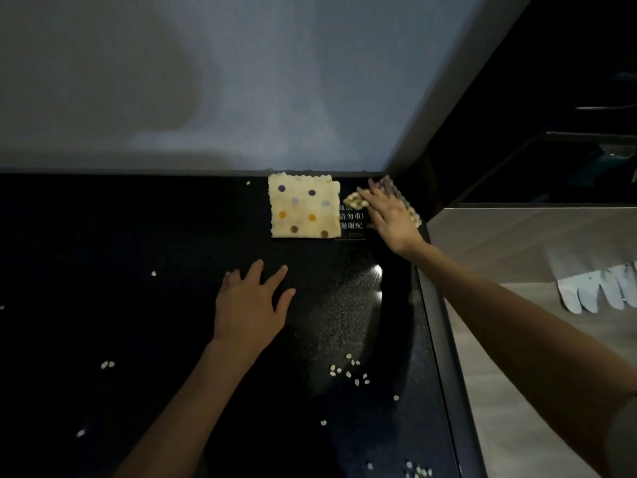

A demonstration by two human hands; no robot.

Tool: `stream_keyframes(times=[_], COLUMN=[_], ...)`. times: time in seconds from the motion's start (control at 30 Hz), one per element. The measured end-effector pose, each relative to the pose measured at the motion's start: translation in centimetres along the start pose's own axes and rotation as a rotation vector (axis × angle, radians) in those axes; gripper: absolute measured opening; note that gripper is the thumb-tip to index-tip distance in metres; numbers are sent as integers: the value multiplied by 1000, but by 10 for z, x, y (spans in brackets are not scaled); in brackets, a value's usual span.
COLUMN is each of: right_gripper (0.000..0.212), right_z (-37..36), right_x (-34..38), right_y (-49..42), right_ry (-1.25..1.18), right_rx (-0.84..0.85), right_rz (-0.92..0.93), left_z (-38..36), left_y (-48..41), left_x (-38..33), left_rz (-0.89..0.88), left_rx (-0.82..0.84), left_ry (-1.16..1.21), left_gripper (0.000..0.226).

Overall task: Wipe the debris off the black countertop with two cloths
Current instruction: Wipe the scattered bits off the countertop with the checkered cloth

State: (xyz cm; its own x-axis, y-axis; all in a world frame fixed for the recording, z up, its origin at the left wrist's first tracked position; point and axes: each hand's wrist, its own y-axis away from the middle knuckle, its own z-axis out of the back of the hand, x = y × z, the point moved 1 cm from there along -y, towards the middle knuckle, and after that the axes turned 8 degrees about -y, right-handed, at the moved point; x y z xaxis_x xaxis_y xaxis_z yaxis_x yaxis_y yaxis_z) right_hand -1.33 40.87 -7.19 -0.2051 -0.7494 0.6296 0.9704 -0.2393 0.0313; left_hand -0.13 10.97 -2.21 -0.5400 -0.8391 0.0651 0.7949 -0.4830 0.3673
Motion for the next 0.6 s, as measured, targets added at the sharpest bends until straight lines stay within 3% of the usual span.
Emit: stream_keyframes(times=[0.17,0.33,0.47,0.6], right_gripper=[52,62,61,54], right_z=[-12,-39,-71,-68], right_x=[15,48,90,117], right_y=[84,179,246,270], right_ry=[-25,4,-75,-346], right_rx=[55,163,229,215], right_rz=[-44,12,112,-75], left_z=[-6,-6,-5,-2], left_y=[5,32,55,72], left_x=[3,3,3,5], left_rz=[2,-38,-110,-186], left_rx=[20,-87,-41,44], left_ry=[55,110,95,36], left_gripper=[52,47,48,54])
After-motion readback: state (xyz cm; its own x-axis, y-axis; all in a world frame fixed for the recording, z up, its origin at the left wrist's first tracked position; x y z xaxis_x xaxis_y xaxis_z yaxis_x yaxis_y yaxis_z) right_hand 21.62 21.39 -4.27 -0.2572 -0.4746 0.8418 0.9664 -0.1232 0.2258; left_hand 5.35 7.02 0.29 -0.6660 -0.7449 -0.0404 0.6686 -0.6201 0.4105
